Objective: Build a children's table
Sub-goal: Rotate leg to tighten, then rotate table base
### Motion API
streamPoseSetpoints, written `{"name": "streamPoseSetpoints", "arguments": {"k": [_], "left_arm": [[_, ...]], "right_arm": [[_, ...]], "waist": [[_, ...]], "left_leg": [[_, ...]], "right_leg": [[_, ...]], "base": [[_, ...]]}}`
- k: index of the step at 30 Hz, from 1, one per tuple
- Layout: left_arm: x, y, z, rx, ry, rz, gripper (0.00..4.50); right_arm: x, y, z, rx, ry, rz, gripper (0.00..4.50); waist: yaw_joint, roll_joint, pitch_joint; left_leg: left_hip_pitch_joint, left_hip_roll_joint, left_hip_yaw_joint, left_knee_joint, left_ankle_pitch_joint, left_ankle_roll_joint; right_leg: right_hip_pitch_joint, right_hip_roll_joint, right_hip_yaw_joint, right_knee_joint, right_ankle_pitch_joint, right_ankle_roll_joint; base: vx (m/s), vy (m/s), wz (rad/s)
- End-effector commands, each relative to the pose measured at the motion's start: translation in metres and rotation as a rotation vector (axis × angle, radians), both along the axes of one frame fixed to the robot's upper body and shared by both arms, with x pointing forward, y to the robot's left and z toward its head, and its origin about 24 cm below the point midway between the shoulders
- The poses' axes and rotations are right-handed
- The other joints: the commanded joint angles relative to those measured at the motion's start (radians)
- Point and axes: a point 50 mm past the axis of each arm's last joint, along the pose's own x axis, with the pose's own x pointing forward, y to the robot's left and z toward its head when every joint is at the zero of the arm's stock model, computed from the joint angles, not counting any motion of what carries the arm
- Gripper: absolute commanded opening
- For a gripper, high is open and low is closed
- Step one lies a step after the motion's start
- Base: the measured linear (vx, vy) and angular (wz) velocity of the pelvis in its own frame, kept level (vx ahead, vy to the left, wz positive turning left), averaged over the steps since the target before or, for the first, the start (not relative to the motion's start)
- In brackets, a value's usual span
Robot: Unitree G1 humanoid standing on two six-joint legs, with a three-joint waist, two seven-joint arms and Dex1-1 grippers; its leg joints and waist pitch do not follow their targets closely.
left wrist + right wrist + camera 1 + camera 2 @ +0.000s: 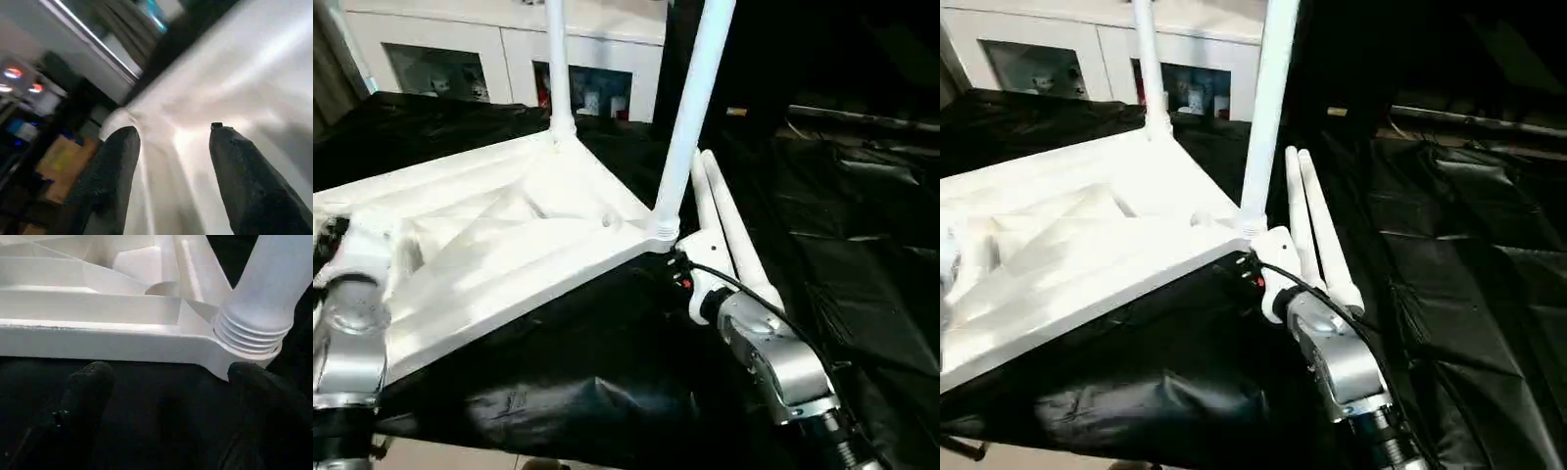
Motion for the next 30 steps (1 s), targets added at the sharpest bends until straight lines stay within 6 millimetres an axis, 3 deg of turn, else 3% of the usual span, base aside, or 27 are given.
{"name": "streamPoseSetpoints", "arguments": {"k": [1, 9, 16, 30], "left_arm": [[0.001, -0.001, -0.006, -0.018, 0.067, -0.043, 2.64], [0.001, -0.003, -0.018, -0.076, 0.249, -0.17, 2.64], [-0.013, -0.016, -0.025, -0.153, 0.472, -0.339, 2.64], [-0.023, -0.044, -0.001, -0.231, 0.673, -0.66, 2.64]], "right_arm": [[0.002, 0.001, 0.0, -0.019, 0.009, -0.001, 4.19], [0.007, 0.009, -0.005, -0.027, 0.032, 0.01, 4.19], [0.016, 0.014, -0.011, -0.038, 0.064, 0.0, 4.19], [0.031, 0.01, -0.015, -0.046, 0.073, -0.024, 4.19]], "waist": [[0.003, 0.022, -0.058], [0.001, 0.023, -0.057], [0.001, 0.021, -0.057], [0.001, 0.025, -0.056]], "left_leg": [[0.027, 0.032, -0.018, -0.073, -0.271, -0.042], [0.029, 0.033, -0.018, -0.075, -0.287, -0.052], [0.03, 0.034, -0.016, -0.075, -0.264, -0.051], [0.033, 0.032, -0.013, -0.076, -0.272, -0.065]], "right_leg": [[0.028, -0.054, 0.04, -0.067, -0.112, -0.132], [0.027, -0.057, 0.041, -0.065, -0.119, -0.149], [0.029, -0.058, 0.041, -0.059, -0.086, -0.169], [0.03, -0.055, 0.041, -0.055, -0.089, -0.18]], "base": [[0.0, 0.0, 0.0], [0.0, 0.0, 0.0], [0.0, 0.0, 0.0], [0.0, 0.0, 0.0]]}}
